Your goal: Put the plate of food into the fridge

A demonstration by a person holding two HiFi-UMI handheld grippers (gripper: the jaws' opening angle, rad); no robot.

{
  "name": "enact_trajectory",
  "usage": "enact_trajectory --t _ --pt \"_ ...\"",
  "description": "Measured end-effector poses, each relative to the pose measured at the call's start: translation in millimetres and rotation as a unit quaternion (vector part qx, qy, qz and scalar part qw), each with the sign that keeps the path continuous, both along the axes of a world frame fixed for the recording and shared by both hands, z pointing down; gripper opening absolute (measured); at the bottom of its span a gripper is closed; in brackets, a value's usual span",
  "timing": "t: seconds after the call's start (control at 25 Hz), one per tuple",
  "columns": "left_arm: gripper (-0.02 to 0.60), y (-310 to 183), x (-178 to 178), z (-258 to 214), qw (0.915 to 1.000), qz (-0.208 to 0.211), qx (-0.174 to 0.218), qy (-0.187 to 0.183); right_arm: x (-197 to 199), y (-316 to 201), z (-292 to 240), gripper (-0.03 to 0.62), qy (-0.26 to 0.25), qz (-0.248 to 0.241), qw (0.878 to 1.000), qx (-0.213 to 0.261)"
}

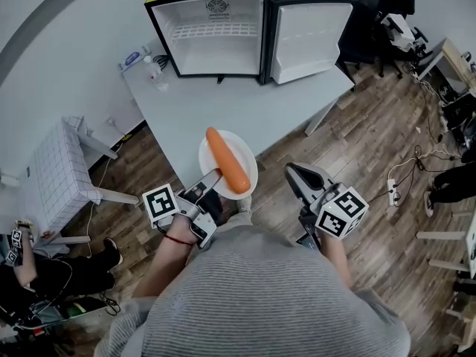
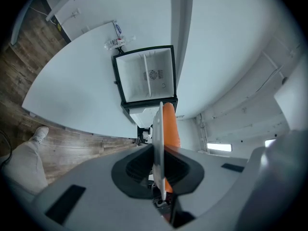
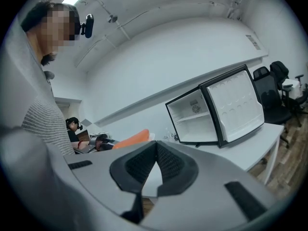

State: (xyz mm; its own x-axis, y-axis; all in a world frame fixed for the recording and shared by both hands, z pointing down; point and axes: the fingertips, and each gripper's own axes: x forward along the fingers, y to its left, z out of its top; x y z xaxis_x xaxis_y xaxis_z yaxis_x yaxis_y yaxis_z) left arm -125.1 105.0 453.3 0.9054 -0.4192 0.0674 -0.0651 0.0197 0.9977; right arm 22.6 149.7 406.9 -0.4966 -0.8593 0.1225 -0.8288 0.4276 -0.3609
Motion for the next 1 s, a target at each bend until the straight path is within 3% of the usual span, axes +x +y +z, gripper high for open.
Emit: enact_trajectory --t 0.4,1.0 --pt "0.037 -63 25 17 0.9996 -0.025 -0.009 0.004 16 -82 10 0.014 0.007 -0.045 0.999 0.005" --pt "0.037 -165 35 21 0.9973 -0.068 -0.027 0.004 31 -203 4 0.014 0.013 -0.081 0.997 0.011"
